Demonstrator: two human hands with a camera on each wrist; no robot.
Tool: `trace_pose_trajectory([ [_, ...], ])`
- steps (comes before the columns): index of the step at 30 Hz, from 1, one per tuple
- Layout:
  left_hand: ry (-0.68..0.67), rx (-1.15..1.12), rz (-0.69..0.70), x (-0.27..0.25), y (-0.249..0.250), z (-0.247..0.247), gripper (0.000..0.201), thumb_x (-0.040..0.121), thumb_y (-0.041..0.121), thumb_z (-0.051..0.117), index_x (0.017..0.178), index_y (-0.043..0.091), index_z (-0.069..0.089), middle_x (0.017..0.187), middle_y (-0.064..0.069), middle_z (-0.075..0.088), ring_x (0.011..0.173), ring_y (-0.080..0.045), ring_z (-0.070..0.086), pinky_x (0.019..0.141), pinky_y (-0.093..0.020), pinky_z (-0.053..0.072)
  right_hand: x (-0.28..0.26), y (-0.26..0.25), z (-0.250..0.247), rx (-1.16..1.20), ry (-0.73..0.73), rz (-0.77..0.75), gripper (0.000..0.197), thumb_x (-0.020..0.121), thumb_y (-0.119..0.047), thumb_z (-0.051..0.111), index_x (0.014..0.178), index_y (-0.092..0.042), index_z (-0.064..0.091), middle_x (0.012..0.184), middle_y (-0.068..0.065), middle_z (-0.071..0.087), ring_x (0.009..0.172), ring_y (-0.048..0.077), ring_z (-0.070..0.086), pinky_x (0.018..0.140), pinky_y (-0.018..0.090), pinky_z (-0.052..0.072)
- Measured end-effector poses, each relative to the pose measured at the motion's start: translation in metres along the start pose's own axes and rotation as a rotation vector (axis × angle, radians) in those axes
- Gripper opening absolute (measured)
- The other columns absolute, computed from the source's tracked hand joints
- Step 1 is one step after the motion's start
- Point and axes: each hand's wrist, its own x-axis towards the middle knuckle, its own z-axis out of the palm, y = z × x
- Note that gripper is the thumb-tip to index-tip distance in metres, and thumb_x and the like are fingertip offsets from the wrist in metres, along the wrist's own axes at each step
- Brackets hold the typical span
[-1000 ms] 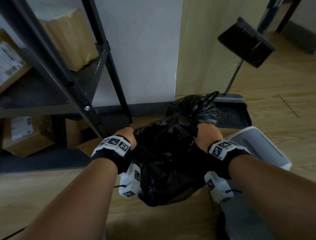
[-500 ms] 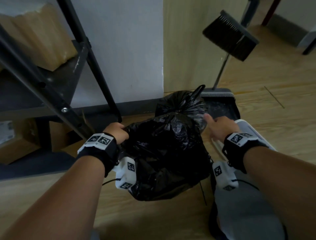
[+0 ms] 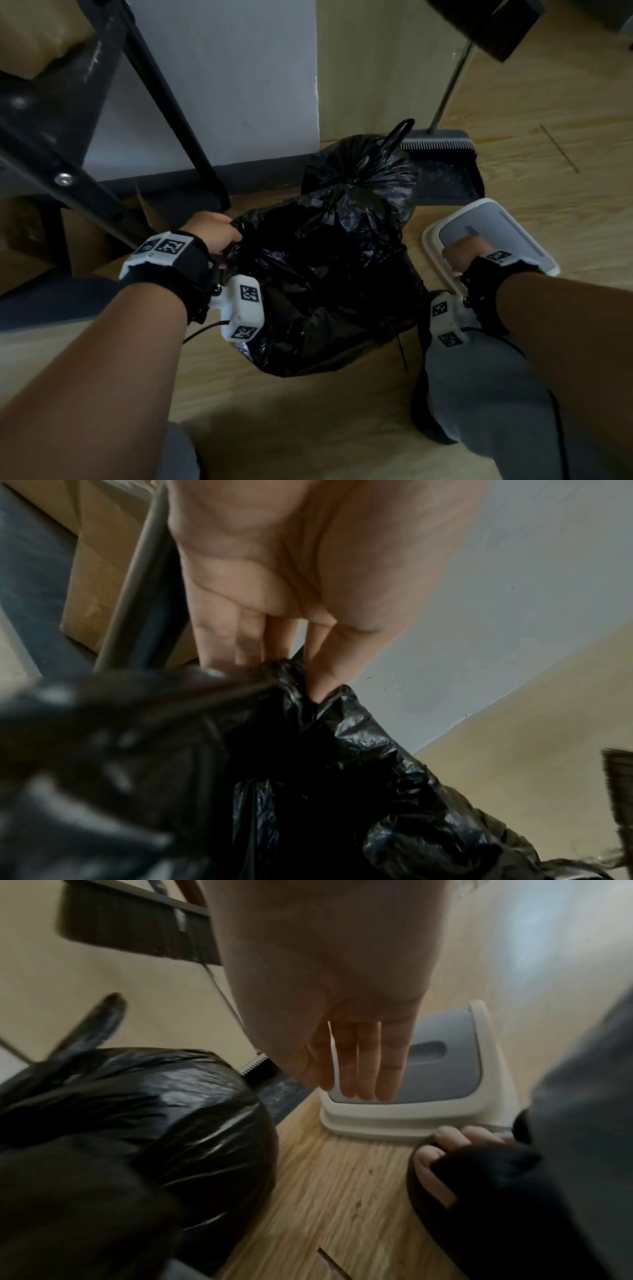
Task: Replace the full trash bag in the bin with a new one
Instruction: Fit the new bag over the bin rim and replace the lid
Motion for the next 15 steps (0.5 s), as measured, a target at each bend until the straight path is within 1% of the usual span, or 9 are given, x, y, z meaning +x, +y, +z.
trace_pose_trajectory([
  [2, -0.030, -0.006, -0.020, 0.015, -0.008, 0.001, 0.009, 0.083, 0.011, 0.064, 0.090, 0.016, 0.068, 0.111, -0.018, 0.068, 0.102, -0.036, 0.065, 0.096, -0.053, 0.051, 0.005, 0.007, 0.007, 0.003, 0.013, 0.021, 0.035, 0.094, -0.018, 0.051, 0.062, -0.021, 0.037, 0.067, 0.001, 0.041, 0.056, 0.012, 0.038, 0.055, 0.024, 0.036],
  [3, -0.040, -0.009, -0.033, 0.025, -0.013, 0.001, 0.023, 0.079, 0.014, 0.066, 0.102, 0.016, 0.067, 0.114, -0.016, 0.067, 0.103, -0.036, 0.065, 0.096, -0.053, 0.051, 0.009, 0.011, 0.012, -0.042, 0.012, 0.025, 0.037, 0.094, -0.017, 0.050, 0.060, -0.019, 0.036, 0.064, 0.002, 0.036, 0.054, 0.015, 0.035, 0.052, 0.025, 0.032],
  [5, -0.059, -0.003, -0.063, 0.027, -0.014, 0.001, 0.052, 0.072, 0.019, 0.069, 0.123, 0.015, 0.059, 0.119, -0.013, 0.065, 0.105, -0.035, 0.064, 0.097, -0.051, 0.050, 0.022, 0.020, 0.028, -0.146, -0.003, 0.026, 0.032, 0.094, -0.017, 0.048, 0.063, -0.012, 0.043, 0.063, 0.007, 0.038, 0.058, 0.023, 0.038, 0.058, 0.030, 0.033],
  [6, -0.070, -0.003, -0.077, 0.028, -0.013, 0.003, 0.046, 0.075, 0.018, 0.068, 0.120, 0.014, 0.060, 0.115, -0.012, 0.066, 0.104, -0.033, 0.064, 0.097, -0.050, 0.050, 0.029, 0.025, 0.036, -0.167, -0.024, 0.046, 0.026, 0.095, -0.017, 0.047, 0.070, -0.009, 0.048, 0.066, 0.008, 0.040, 0.061, 0.025, 0.040, 0.062, 0.032, 0.035],
  [8, -0.093, -0.028, -0.103, 0.026, -0.008, 0.005, 0.011, 0.086, 0.010, 0.061, 0.095, 0.015, 0.065, 0.098, -0.010, 0.067, 0.090, -0.030, 0.064, 0.091, -0.044, 0.052, 0.033, 0.031, 0.046, -0.135, -0.098, 0.075, 0.023, 0.096, -0.015, 0.046, 0.073, -0.013, 0.047, 0.068, 0.006, 0.039, 0.059, 0.022, 0.039, 0.058, 0.028, 0.037],
  [10, -0.086, -0.028, -0.108, 0.030, -0.008, 0.008, 0.014, 0.089, 0.007, 0.057, 0.083, 0.019, 0.062, 0.093, -0.009, 0.065, 0.083, -0.027, 0.062, 0.082, -0.040, 0.051, 0.038, 0.033, 0.049, -0.030, -0.158, 0.099, 0.031, 0.097, -0.014, 0.046, 0.067, -0.020, 0.040, 0.070, 0.002, 0.041, 0.057, 0.015, 0.042, 0.051, 0.023, 0.040],
  [12, -0.076, -0.031, -0.098, 0.031, -0.007, 0.010, 0.013, 0.089, 0.009, 0.058, 0.086, 0.020, 0.062, 0.100, -0.010, 0.065, 0.087, -0.027, 0.061, 0.078, -0.038, 0.050, 0.038, 0.031, 0.047, -0.051, -0.130, 0.115, 0.029, 0.098, -0.014, 0.045, 0.069, -0.015, 0.045, 0.072, 0.007, 0.045, 0.059, 0.020, 0.046, 0.054, 0.027, 0.044],
  [13, -0.076, -0.037, -0.096, 0.031, -0.007, 0.010, 0.013, 0.089, 0.009, 0.058, 0.088, 0.021, 0.062, 0.102, -0.010, 0.065, 0.087, -0.027, 0.061, 0.077, -0.037, 0.049, 0.037, 0.028, 0.045, -0.120, -0.095, 0.101, 0.025, 0.099, -0.014, 0.043, 0.077, -0.009, 0.053, 0.074, 0.011, 0.049, 0.064, 0.026, 0.050, 0.058, 0.033, 0.045],
  [15, -0.077, -0.052, -0.097, 0.033, -0.007, 0.011, 0.013, 0.089, 0.008, 0.058, 0.096, 0.018, 0.064, 0.100, -0.009, 0.065, 0.081, -0.024, 0.061, 0.072, -0.034, 0.050, 0.039, 0.027, 0.042, -0.167, -0.024, 0.063, 0.027, 0.098, -0.014, 0.043, 0.116, 0.001, 0.057, 0.102, 0.021, 0.061, 0.087, 0.035, 0.059, 0.076, 0.043, 0.050],
])
